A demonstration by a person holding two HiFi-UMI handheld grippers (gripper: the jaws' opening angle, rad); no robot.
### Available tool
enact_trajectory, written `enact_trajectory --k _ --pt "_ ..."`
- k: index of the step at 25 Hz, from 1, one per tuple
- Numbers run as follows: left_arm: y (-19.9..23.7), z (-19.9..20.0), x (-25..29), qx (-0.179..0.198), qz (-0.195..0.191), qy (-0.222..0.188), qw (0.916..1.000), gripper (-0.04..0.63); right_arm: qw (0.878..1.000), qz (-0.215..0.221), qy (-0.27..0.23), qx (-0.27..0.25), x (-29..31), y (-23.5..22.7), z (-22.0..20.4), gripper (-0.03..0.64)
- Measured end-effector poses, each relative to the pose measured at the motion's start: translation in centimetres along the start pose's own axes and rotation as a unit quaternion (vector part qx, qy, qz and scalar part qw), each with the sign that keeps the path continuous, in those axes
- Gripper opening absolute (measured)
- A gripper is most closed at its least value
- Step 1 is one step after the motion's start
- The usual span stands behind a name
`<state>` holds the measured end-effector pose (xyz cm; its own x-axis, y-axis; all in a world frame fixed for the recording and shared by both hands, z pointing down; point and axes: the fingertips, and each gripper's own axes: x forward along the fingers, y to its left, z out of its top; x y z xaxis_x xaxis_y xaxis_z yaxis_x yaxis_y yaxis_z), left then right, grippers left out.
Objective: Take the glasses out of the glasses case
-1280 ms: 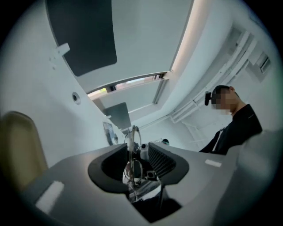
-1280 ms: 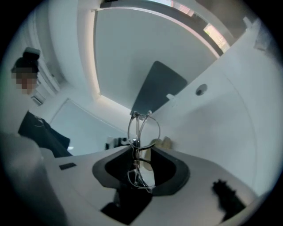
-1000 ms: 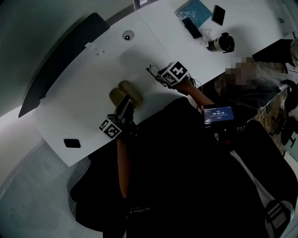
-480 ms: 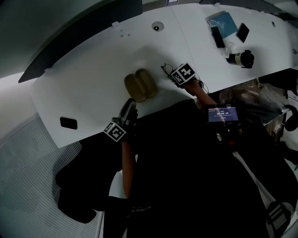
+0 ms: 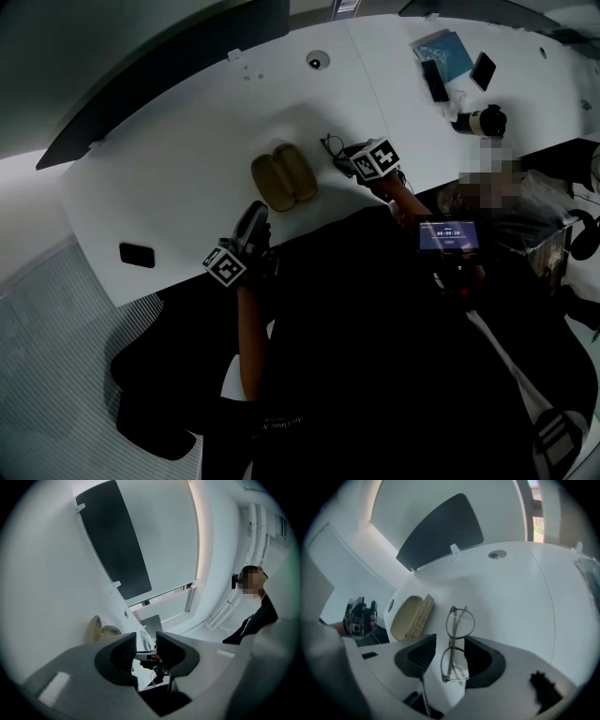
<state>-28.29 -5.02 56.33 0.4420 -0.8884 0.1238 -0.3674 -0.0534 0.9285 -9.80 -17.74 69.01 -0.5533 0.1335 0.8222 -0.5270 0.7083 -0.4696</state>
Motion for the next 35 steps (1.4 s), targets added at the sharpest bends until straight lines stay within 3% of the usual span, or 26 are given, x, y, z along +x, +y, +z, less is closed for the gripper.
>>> enact_trajectory --k 3,6,8,10,11,14,20,28,35 --pt "-0.3 0.1 0.9 0.003 -0.007 0.007 0.9999 0.114 0.996 0.014 -0.061 0.061 -1.8 -0.4 0.9 0.192" --pt "-0.9 0.5 1.6 0.027 -0.003 0.008 0.9996 0.109 0.982 0.039 -0.163 0.091 -5.3 0.3 3.2 0.188" --pt "-1.6 0.7 2.3 0.059 -0.001 0.012 0.9982 0.092 0.964 0.095 -0.234 0.08 -8.3 2.9 5.1 0.148" --pt "-2.2 0.4 3.5 0.096 0.003 0.022 0.9952 0.072 0.953 0.133 -0.27 0.031 -10.5 5.4 6.0 0.049" --pt "-2.4 -0.1 4.4 0.113 0.006 0.029 0.9932 0.062 0.951 0.139 -0.276 -0.001 -11.2 6.0 5.9 0.011" --pt "-2.5 -1.6 6.5 0.141 0.016 0.046 0.9888 0.038 0.95 0.136 -0.273 -0.066 -11.2 6.8 4.7 0.008" --pt "-3.1 -2.0 5.9 0.145 0.03 0.038 0.9882 0.006 0.949 0.153 -0.265 -0.072 -9.7 8.9 3.2 0.008" --pt "-1.1 -1.2 1.2 0.102 0.097 -0.019 0.9899 0.006 0.95 0.163 -0.252 -0.087 -8.5 9.3 4.6 0.008" --pt "0.5 -0.4 -0.8 0.08 0.121 -0.057 0.9878 0.006 0.949 0.174 -0.242 -0.103 -7.5 10.0 5.7 0.008"
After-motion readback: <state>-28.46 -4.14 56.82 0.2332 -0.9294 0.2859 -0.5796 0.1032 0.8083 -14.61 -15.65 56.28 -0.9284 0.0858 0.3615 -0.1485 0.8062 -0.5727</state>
